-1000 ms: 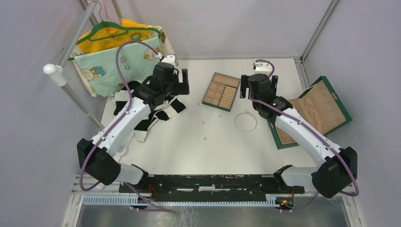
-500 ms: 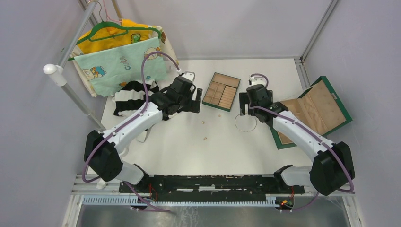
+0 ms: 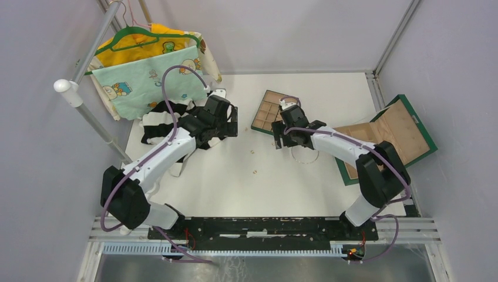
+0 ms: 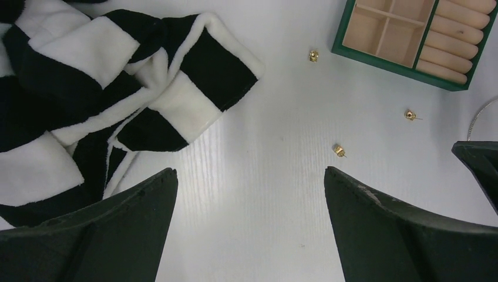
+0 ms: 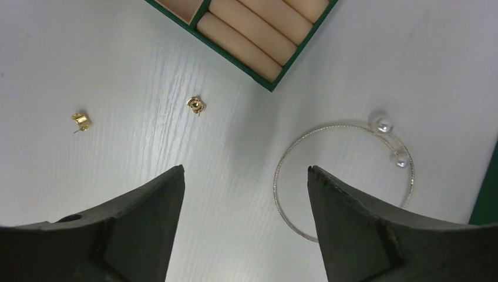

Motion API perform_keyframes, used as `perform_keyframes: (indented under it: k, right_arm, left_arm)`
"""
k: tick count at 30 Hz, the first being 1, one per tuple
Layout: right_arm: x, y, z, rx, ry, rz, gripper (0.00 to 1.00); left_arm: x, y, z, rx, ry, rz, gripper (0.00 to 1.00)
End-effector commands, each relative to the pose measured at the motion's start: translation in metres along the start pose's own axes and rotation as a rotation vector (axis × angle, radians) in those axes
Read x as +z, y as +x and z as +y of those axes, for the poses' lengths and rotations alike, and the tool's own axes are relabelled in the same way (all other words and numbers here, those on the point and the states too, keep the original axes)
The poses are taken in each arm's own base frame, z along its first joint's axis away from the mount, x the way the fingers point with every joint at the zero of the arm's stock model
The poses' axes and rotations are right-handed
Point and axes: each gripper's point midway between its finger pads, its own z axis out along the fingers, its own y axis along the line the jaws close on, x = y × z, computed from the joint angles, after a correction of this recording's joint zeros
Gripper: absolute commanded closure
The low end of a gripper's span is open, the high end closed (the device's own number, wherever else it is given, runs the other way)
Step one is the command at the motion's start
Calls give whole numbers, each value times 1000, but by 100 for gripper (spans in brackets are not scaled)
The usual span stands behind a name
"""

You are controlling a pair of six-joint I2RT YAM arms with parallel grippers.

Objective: Organize the mixed jewelry

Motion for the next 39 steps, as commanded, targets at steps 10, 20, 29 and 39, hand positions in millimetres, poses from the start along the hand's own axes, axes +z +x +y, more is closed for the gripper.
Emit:
perform_keyframes:
  k: [10, 20, 29, 39]
  right_arm:
    - [30, -29, 34, -26, -63, -28, 37]
    - [2, -53, 18, 1, 0, -129, 35]
    - [-53, -65, -42, 42, 166, -229, 32]
    - [-73, -56, -73, 61, 268, -228, 29]
  left_arm:
    - [-15, -15, 27, -100, -94, -168, 0]
    - [49, -16, -22, 23, -46, -17, 0]
    - [123, 4, -57, 69, -24, 109, 2]
    - [166, 17, -70, 104, -22, 151, 25]
